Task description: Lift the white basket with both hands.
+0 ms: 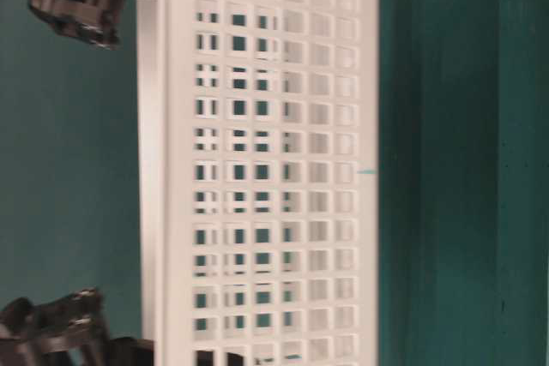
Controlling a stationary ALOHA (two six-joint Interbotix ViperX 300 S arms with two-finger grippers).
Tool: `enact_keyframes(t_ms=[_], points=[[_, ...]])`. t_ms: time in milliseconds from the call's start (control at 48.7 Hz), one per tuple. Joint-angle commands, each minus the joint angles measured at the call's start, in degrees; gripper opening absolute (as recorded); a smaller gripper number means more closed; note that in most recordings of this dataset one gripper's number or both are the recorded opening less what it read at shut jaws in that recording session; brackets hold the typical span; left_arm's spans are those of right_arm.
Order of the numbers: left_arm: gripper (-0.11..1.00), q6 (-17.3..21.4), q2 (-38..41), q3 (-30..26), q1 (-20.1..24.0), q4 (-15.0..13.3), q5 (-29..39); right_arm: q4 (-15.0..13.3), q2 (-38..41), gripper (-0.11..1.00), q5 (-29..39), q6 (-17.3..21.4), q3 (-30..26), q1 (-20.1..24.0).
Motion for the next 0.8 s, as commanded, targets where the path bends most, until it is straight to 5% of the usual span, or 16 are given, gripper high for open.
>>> enact_keyframes(t_ms=[0,781], points=[[0.10,1.5,2.0,-0.5,-0.4,0.4,-3.3,0.4,2.8,0.20,-2.8,-2.8,-0.9,1.8],[0.08,0.0,8.8,7.2,-1.8,0.4,-14.7,1.1,6.9,0.20,-14.0,-1.9,8.1,4.1]])
